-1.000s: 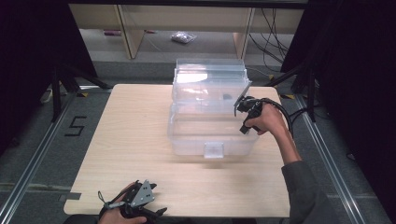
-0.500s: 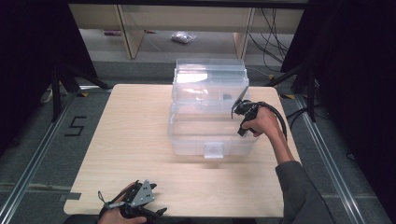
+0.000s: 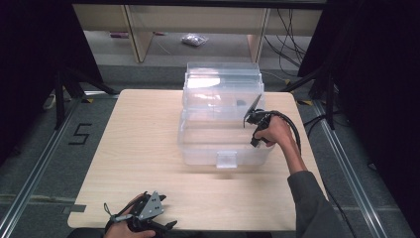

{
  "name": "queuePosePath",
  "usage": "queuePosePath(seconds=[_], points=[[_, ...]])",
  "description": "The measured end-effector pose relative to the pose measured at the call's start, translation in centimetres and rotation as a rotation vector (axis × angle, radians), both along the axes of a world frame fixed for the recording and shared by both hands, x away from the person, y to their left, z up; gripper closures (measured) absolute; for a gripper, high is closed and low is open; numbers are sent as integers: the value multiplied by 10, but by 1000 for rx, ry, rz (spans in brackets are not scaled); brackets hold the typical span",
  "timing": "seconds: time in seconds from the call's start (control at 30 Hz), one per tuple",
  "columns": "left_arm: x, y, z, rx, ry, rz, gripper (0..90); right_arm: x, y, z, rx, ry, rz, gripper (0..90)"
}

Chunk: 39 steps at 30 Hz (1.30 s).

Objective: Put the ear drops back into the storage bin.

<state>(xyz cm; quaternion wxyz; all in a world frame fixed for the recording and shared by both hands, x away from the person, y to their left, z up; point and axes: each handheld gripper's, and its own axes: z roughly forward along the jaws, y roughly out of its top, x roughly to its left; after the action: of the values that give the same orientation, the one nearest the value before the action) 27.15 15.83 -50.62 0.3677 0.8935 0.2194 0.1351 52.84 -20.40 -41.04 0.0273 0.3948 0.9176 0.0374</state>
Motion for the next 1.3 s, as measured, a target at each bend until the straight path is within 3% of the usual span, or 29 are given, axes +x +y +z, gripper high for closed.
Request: queuePosePath(seconds=[0.1,0.2,0.23,0.27,0.33,0.4,0.5,0.53,0.6,0.7,0.73,0.8,0.93,0.97,1.0,1.07,1.17,1.3], points=[[0,0,0,1,-2,3,156,2,-2,-5,12,-2,14,602],[1,1,1,10,-12,-8,156,1,-1,-7,15,8,-7,602],[0,0,0,2,-1,4,156,5,-3,-8,5,-17,68,602],[1,0,1,11,-11,-2,156,2,-1,-8,0,12,4,602],[0,0,0,5,-5,5,156,1,1,-10,15,15,-17,602],[0,1,1,10,-11,1,156,3,0,-13,17,13,4,602],[1,0,1,9,-14,4,156,2,4,-13,13,22,-20,602],[0,0,1,9,-15,4,156,4,2,-15,7,13,11,602],[0,0,1,6,-18,0,156,4,3,-16,0,12,22,602],[0,0,1,10,-15,4,156,3,7,-17,2,23,-11,602],[0,1,1,9,-15,2,156,5,6,-18,-9,17,21,602],[0,1,1,8,-13,3,156,6,4,-20,6,23,31,602],[1,1,0,17,-17,3,156,7,3,-22,-15,19,23,602],[1,1,2,27,-29,-11,156,5,8,-20,-18,40,-25,601],[0,0,1,0,-16,3,156,6,7,-21,-16,35,-14,601],[1,1,1,15,-24,-4,156,8,5,-24,-19,19,20,601],[0,1,0,6,-16,2,156,8,7,-24,-39,21,13,600],[0,1,1,10,-16,4,156,8,5,-24,-24,14,25,598]])
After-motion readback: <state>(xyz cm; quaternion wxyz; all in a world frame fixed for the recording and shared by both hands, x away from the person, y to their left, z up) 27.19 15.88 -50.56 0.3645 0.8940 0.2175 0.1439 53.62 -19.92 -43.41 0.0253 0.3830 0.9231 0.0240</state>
